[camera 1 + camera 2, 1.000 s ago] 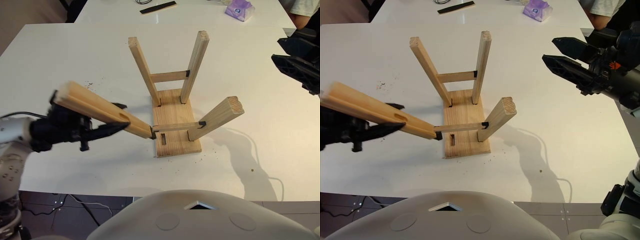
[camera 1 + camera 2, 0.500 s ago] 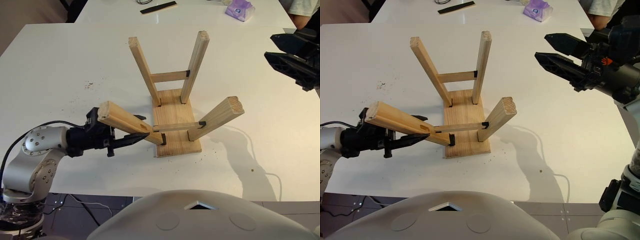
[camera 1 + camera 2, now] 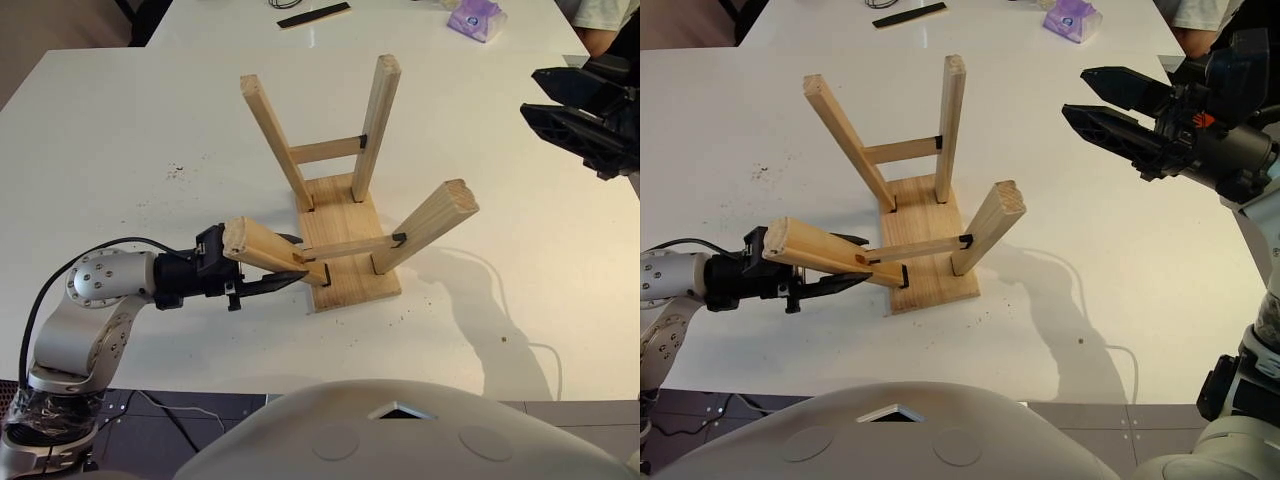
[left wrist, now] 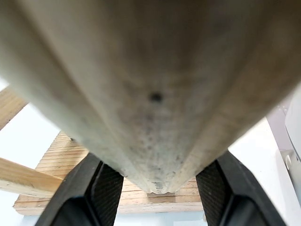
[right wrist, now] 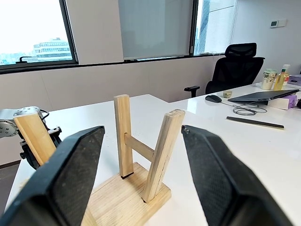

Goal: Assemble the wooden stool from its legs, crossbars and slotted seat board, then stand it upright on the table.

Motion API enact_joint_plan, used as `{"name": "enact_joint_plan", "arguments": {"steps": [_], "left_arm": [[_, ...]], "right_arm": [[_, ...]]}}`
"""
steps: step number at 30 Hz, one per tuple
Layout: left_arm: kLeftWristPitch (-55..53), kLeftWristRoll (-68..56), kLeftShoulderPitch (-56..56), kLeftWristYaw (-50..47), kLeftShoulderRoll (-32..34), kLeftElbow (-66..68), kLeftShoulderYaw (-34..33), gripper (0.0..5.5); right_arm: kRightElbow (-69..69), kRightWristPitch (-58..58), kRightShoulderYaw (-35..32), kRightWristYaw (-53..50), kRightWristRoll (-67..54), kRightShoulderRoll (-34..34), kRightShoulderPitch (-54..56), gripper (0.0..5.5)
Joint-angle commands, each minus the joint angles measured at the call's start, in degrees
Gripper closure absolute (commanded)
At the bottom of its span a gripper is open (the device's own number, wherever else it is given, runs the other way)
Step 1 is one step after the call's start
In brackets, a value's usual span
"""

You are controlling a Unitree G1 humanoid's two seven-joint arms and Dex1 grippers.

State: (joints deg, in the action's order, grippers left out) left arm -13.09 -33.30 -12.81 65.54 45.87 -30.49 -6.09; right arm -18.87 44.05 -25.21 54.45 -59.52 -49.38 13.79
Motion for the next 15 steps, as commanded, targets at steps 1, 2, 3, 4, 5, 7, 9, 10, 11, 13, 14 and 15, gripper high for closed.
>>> {"name": "enact_joint_plan", "arguments": {"steps": [1, 2, 3, 4, 5, 7, 9, 10, 11, 13, 14, 15], "left_arm": [[-2.70, 3.91, 0.76, -1.11, 2.60, 3.81, 1.40, 3.45], [-3.37, 4.55, 1.40, -1.87, 2.59, 4.75, 2.25, 3.45], [-3.83, 4.93, 1.97, -2.45, 2.38, 5.54, 3.11, 3.45], [-4.77, 4.78, 2.47, -3.05, 2.12, 6.05, 3.99, 3.45], [-5.89, 4.47, 2.96, -3.73, 1.77, 6.43, 4.94, 3.45], [-7.41, 4.15, 3.78, -5.01, 1.11, 6.85, 6.76, 3.45], [-8.72, 4.07, 4.44, -6.20, 0.71, 6.97, 8.60, 3.45], [-9.45, 4.18, 4.78, -6.94, 0.60, 6.99, 9.49, 3.45], [-10.30, 4.37, 5.14, -7.80, 0.51, 7.02, 10.43, 3.45], [-11.48, 5.32, 5.81, -9.42, 0.54, 7.42, 12.38, 3.45], [-11.88, 6.02, 6.14, -10.03, 0.66, 7.76, 13.38, 3.45], [-12.36, 6.58, 6.50, -10.67, 0.87, 8.13, 14.42, 3.45]], "right_arm": [[-1.88, -1.16, 0.06, 0.27, 0.97, 0.15, -1.94, 2.48], [-2.35, -1.29, 0.12, 0.15, 0.86, 0.24, -2.24, 2.48], [-2.96, -1.36, 0.17, 0.00, 0.63, 0.39, -2.51, 2.48], [-3.58, -1.36, 0.38, -0.17, 0.38, 0.58, -2.55, 2.48], [-4.24, -1.34, 0.68, -0.40, 0.15, 0.80, -2.47, 2.48], [-5.57, -1.32, 1.27, -0.73, -0.14, 1.20, -2.37, 2.48], [-7.06, -1.09, 1.69, -1.44, -0.83, 1.69, -2.01, 2.48], [-7.79, -0.89, 1.79, -2.00, -1.41, 2.01, -1.64, 2.48], [-8.59, -0.65, 1.79, -2.75, -2.28, 2.32, -1.25, 2.48], [-10.12, -0.39, 1.77, -4.44, -4.16, 2.90, -0.56, 2.48], [-10.81, -0.28, 1.78, -5.40, -5.30, 3.19, -0.17, 2.48], [-11.50, -0.15, 1.88, -6.60, -6.76, 3.50, 0.37, 2.48]]}}
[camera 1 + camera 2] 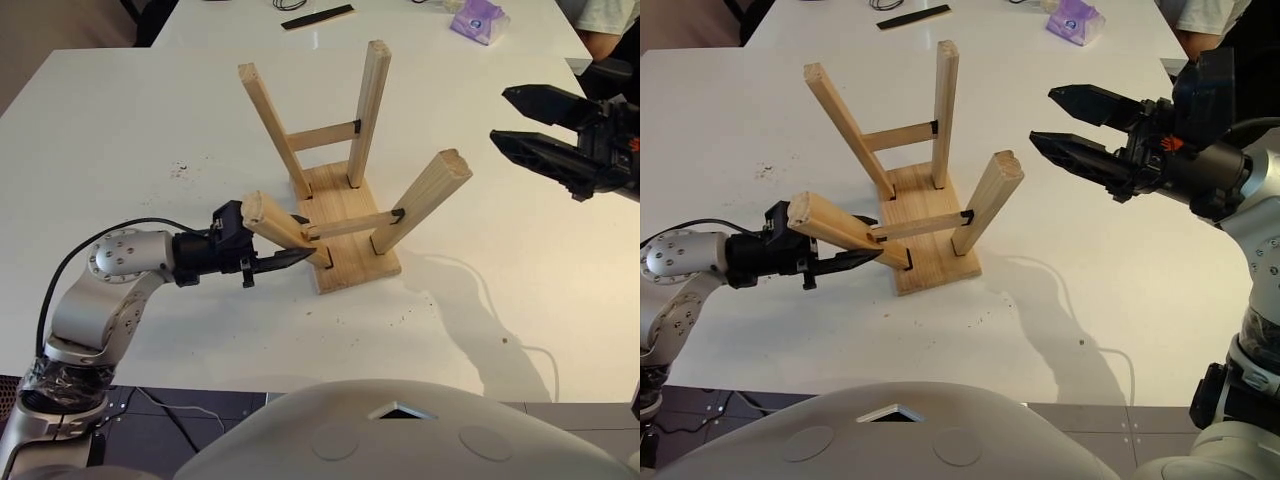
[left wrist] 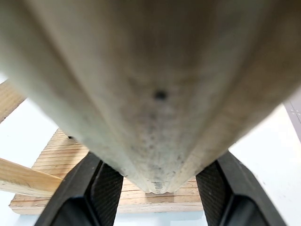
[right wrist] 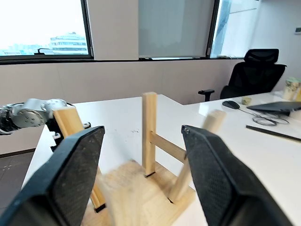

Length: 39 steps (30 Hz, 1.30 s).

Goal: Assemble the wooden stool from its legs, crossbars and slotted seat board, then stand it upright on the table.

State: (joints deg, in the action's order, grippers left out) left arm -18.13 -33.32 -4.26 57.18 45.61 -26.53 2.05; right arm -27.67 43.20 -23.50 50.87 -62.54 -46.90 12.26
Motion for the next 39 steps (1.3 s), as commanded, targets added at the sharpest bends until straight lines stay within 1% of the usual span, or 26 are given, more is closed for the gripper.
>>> {"name": "enact_joint_plan", "arguments": {"steps": [1, 5, 12, 14, 18, 20, 24, 27, 29, 32, 34, 36, 39], "left_arm": [[-8.18, 6.64, -1.62, -2.82, 1.31, 4.27, 7.26, 3.45], [-12.71, 6.76, 0.58, -5.34, 1.92, 4.44, 10.68, 3.45], [-14.57, 10.75, 5.44, -8.53, 2.40, 9.66, 15.24, 3.45], [-14.39, 11.54, 6.37, -9.41, 2.41, 11.00, 16.15, 3.45], [-14.59, 11.20, 7.44, -11.07, 2.05, 11.60, 17.75, 3.45], [-14.84, 10.81, 8.12, -11.77, 1.73, 11.82, 18.07, 3.45], [-15.57, 9.95, 9.21, -13.30, 1.02, 12.29, 18.09, 3.45], [-16.06, 9.54, 9.64, -14.01, 0.89, 12.25, 18.25, 3.45], [-16.42, 8.99, 9.39, -14.68, 0.83, 11.78, 18.09, 3.45], [-16.82, 8.34, 8.63, -15.55, 0.86, 10.80, 17.76, 3.45], [-16.86, 8.29, 8.42, -15.85, 0.87, 10.35, 17.76, 3.45], [-16.95, 8.33, 8.68, -16.01, 1.09, 9.85, 17.75, 3.45], [-17.42, 8.17, 9.67, -16.28, 1.31, 9.05, 17.63, 3.45]], "right_arm": [[-3.45, 0.81, 0.31, -4.18, -5.24, 1.32, 2.44, 2.48], [-6.27, 0.75, 1.66, -7.87, -9.53, 2.06, 3.96, 2.48], [-8.41, -0.54, 5.51, -13.70, -12.24, 4.24, 7.36, 2.48], [-8.66, -1.28, 7.40, -17.06, -11.65, 6.19, 9.63, 2.48], [-8.44, -2.60, 13.50, -29.08, -9.51, 14.22, 14.76, 2.48], [-9.71, -3.01, 16.33, -33.40, -8.59, 17.53, 16.07, 2.48], [-12.40, -3.37, 22.45, -40.43, -2.28, 22.43, 16.86, 2.48], [-13.53, -3.07, 27.41, -44.68, 4.59, 24.87, 13.56, 2.48], [-12.88, -3.77, 32.74, -44.72, 11.68, 24.58, 8.37, 2.48], [-6.03, -5.36, 41.23, -43.79, 21.47, 23.91, -0.61, 2.48], [-1.41, -8.23, 45.69, -43.13, 28.80, 23.06, -4.16, 2.48], [1.83, -8.11, 47.64, -42.36, 31.34, 23.62, -6.61, 2.48], [5.27, -7.53, 51.60, -39.85, 36.42, 21.97, -7.85, 2.48]]}}
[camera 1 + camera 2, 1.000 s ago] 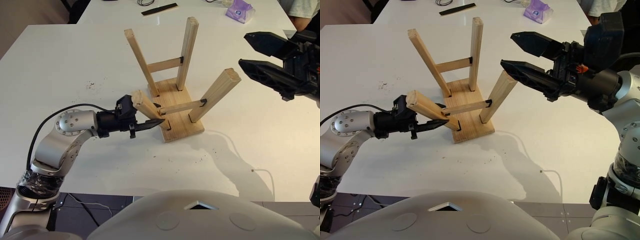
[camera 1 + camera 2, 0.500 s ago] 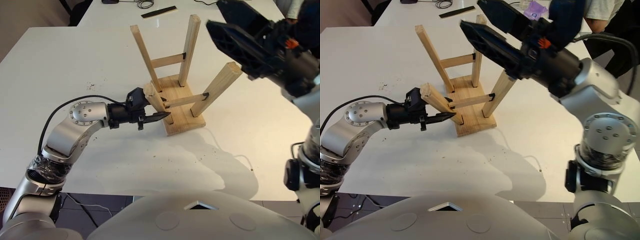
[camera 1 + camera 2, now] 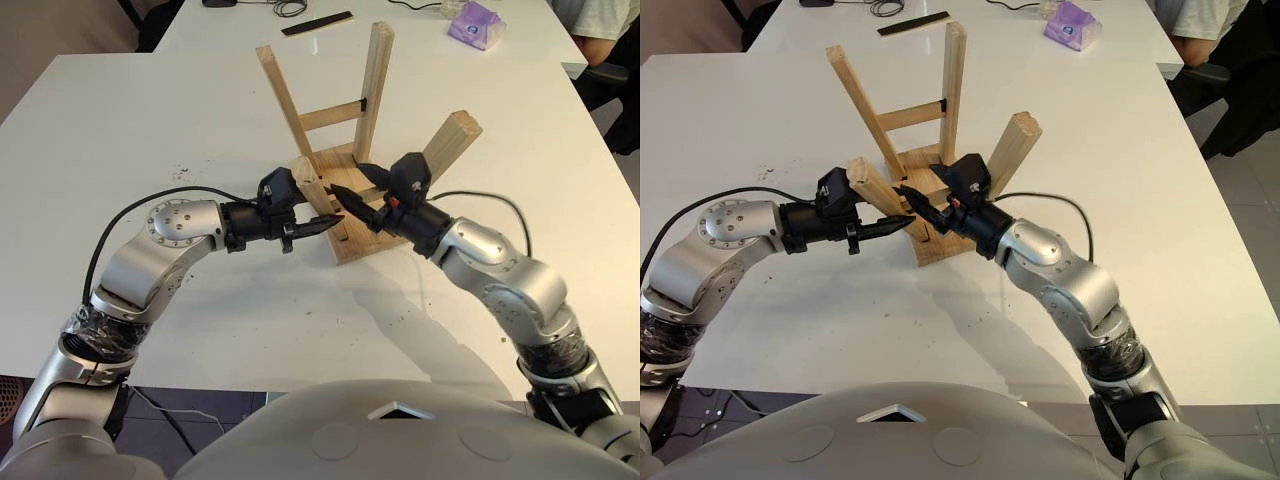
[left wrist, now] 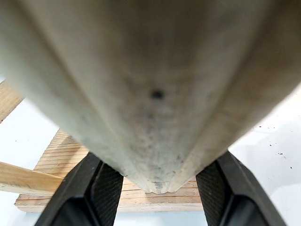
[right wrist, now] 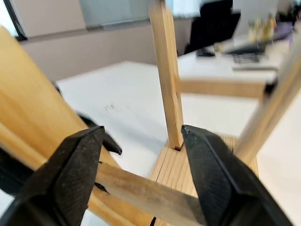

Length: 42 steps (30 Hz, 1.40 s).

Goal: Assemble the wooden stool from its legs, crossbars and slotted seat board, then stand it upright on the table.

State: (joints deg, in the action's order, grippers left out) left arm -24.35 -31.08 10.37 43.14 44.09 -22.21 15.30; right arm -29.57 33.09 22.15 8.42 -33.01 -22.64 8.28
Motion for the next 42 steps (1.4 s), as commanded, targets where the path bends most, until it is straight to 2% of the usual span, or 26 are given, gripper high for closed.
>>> {"name": "enact_joint_plan", "arguments": {"steps": [1, 4, 6, 9, 12, 13, 15, 16, 19, 22, 24, 26, 28, 30, 31, 33, 36, 38, 42], "left_arm": [[-11.24, 6.03, -4.68, -2.32, 2.88, 4.56, 4.49, 3.45], [-11.50, 6.08, -4.26, -2.51, 3.05, 4.17, 4.72, 3.45], [-11.37, 6.19, -4.26, -2.51, 3.08, 4.73, 5.07, 3.45], [-11.34, 5.96, -5.27, -2.62, 3.24, 5.50, 5.13, 3.45], [-11.39, 5.60, -6.38, -2.84, 3.46, 5.64, 4.73, 3.45], [-11.47, 5.28, -6.64, -2.95, 3.50, 5.57, 4.33, 3.45], [-11.67, 4.67, -6.75, -2.91, 3.75, 5.30, 3.57, 3.45], [-11.76, 4.42, -6.70, -2.80, 3.92, 5.11, 3.31, 3.45], [-12.03, 3.96, -5.87, -2.00, 4.44, 4.55, 3.05, 3.45], [-12.00, 4.01, -4.10, -0.61, 4.76, 5.04, 3.33, 3.45], [-12.11, 4.19, -3.25, -0.25, 4.65, 4.98, 3.82, 3.45], [-12.63, 4.50, -2.29, -0.27, 3.78, 4.45, 5.02, 3.45], [-13.10, 5.54, -0.80, -0.16, 2.37, 3.41, 7.70, 3.45], [-15.18, 5.18, 1.33, -1.03, -0.18, 0.75, 10.63, 3.45], [-16.25, 4.89, 2.64, -1.31, -1.52, -0.46, 12.07, 3.45], [-17.38, 5.04, 5.18, -0.91, -3.66, -1.50, 14.94, 3.45], [-16.95, 6.57, 5.95, -1.52, -5.41, -0.39, 16.92, 3.45], [-16.66, 6.85, 5.12, -2.24, -5.24, 0.54, 15.87, 3.45], [-16.27, 5.93, 1.32, -2.59, -2.34, 0.54, 11.65, 3.45]], "right_arm": [[7.62, 2.41, 6.95, 3.52, 8.42, -2.88, -3.96, 2.48], [6.82, 1.59, 6.97, 6.24, 10.91, -3.62, -3.24, 2.48], [2.97, 0.93, 1.87, 8.73, 6.31, -2.19, -1.69, 2.48], [-4.59, 1.64, -9.97, 11.27, -10.09, 0.51, 3.09, 2.48], [-3.99, 0.99, -26.08, 9.45, -30.13, -1.47, 12.41, 2.48], [1.25, 0.21, -31.77, 9.42, -31.04, -4.11, 15.48, 2.48], [18.05, -4.58, -38.84, 9.43, -21.38, -10.81, 19.58, 2.48], [26.17, -8.23, -38.46, 9.32, -13.64, -14.49, 20.11, 2.48], [49.96, -24.35, -26.15, 7.11, 13.08, -25.39, 19.67, 2.48], [58.81, -26.95, -23.96, 4.45, 18.08, -23.59, 20.22, 2.48], [53.70, -24.52, -22.90, 4.01, 17.41, -18.67, 19.72, 2.48], [39.66, -19.51, -18.08, 4.55, 14.32, -10.37, 19.09, 2.48], [22.30, -8.72, -11.66, -0.79, 3.81, 3.76, 21.44, 2.48], [12.64, 0.04, -5.74, -8.88, -7.36, 20.90, 27.30, 2.48], [10.14, 2.47, -3.97, -11.26, -11.05, 26.26, 29.31, 2.48], [7.02, 5.85, -3.12, -13.54, -13.75, 30.28, 30.85, 2.48], [5.96, 9.89, -5.43, -13.37, -13.29, 26.60, 27.65, 2.48], [5.68, 10.51, -8.07, -11.23, -9.47, 19.56, 23.10, 2.48], [9.83, 7.22, -19.17, -5.08, -1.86, 3.26, 14.07, 2.48]]}}
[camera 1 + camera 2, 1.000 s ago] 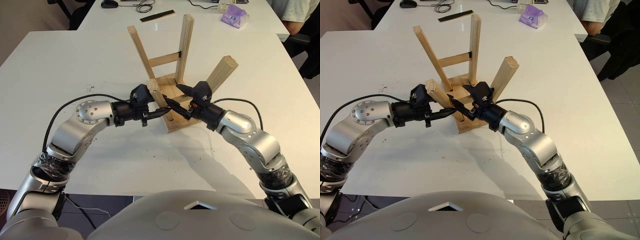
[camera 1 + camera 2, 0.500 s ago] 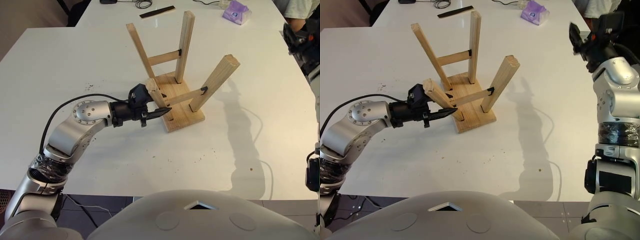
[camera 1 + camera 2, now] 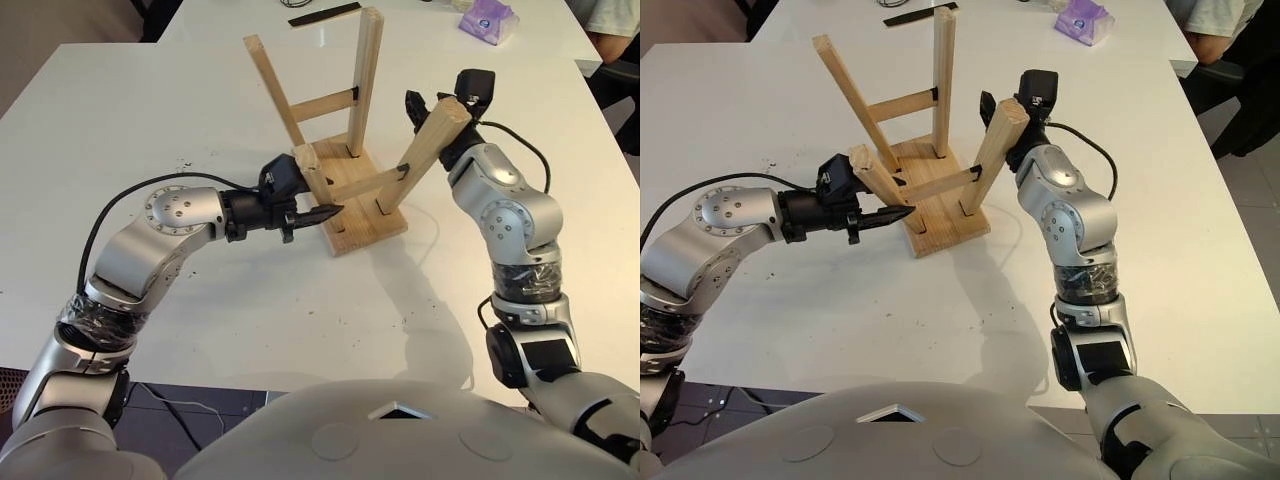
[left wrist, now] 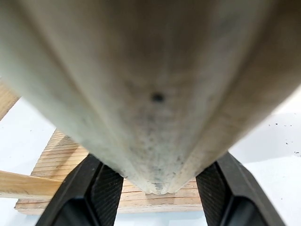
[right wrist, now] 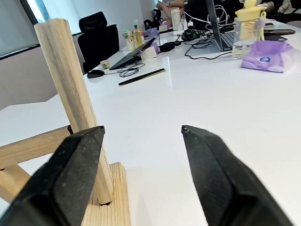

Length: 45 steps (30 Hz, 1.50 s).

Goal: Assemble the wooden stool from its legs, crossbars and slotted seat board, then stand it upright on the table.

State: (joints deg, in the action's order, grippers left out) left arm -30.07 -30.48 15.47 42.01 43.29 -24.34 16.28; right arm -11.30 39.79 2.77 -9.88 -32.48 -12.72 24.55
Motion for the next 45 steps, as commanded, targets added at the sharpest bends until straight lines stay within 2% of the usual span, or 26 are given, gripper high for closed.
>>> {"name": "enact_joint_plan", "arguments": {"steps": [1, 3, 5, 8, 10, 11, 13, 16, 18, 20, 23, 27, 29, 34, 39, 41, 45], "left_arm": [[-10.43, 5.22, -4.49, -1.44, -0.88, 2.79, 9.69, 3.45], [-10.44, 4.36, -5.93, -1.92, 0.18, 2.94, 7.38, 3.45], [-10.40, 3.74, -6.65, -2.43, 0.75, 3.18, 5.73, 3.45], [-10.22, 3.38, -6.75, -2.34, 1.31, 3.78, 4.19, 3.45], [-10.20, 3.42, -6.69, -1.86, 1.74, 3.96, 3.44, 3.45], [-10.23, 3.42, -6.68, -1.60, 1.96, 3.96, 3.17, 3.45], [-10.50, 3.53, -6.09, -1.35, 1.97, 3.87, 3.31, 3.45], [-10.85, 4.19, -4.06, -0.21, 1.10, 3.79, 5.32, 3.45], [-11.33, 4.39, -2.72, -0.16, -0.16, 3.16, 7.01, 3.45], [-12.09, 3.70, -2.21, -0.80, -1.59, 1.84, 7.68, 3.45], [-14.33, 1.43, -2.32, -2.48, -2.84, -0.24, 6.03, 3.45], [-13.90, 1.22, -4.28, -3.85, -0.63, -1.40, 1.08, 3.45], [-13.62, 0.49, -6.27, -1.86, 2.29, -2.84, -0.96, 2.90], [-14.89, -0.94, -9.25, -1.09, 2.82, -5.63, -5.80, 2.21], [-12.19, -4.05, -15.03, 4.23, 4.35, -9.97, -9.17, 2.21], [-9.39, -2.47, -17.95, 6.25, 6.16, -7.59, -11.72, 2.21], [-0.01, 8.28, -18.04, 7.15, 10.64, 8.62, -13.46, 2.21]], "right_arm": [[-6.05, -1.15, -2.68, 14.83, -0.62, -10.12, -3.57, 2.48], [2.17, -6.86, -7.86, 18.43, 5.08, -18.27, -5.42, 2.48], [10.69, -12.97, -11.34, 21.60, 9.32, -23.64, -5.39, 2.48], [20.49, -22.34, -12.69, 23.42, 15.59, -27.81, -3.93, 2.48], [20.74, -25.44, -10.96, 23.77, 19.08, -27.79, -3.71, 2.48], [17.61, -25.06, -9.24, 24.78, 19.07, -26.40, -4.06, 2.48], [5.26, -16.22, -7.39, 26.34, 7.82, -18.84, -5.07, 2.48], [-18.64, -5.22, 0.96, 20.86, -18.55, -5.71, -4.80, 2.48], [-26.25, -2.90, 4.28, 17.23, -29.81, -1.78, -2.79, 2.48], [-28.11, -0.65, 4.99, 16.68, -32.61, -1.28, -1.50, 2.48], [-23.50, 1.79, 4.40, 19.77, -24.17, -5.30, -2.96, 2.48], [-14.66, -1.68, 4.01, 23.11, -8.75, -13.06, -7.31, 2.48], [-10.71, -4.34, 3.71, 25.11, -2.77, -17.02, -10.01, 2.48], [-4.51, -10.77, 1.45, 30.78, 6.84, -23.34, -17.15, 2.48], [-1.93, -16.45, 3.40, 36.83, 16.15, -29.13, -24.15, 2.48], [-4.31, -17.17, 3.15, 43.12, 16.72, -33.90, -28.46, 2.48], [-11.69, -19.29, -0.96, 55.53, 12.43, -40.43, -35.14, 2.48]]}}
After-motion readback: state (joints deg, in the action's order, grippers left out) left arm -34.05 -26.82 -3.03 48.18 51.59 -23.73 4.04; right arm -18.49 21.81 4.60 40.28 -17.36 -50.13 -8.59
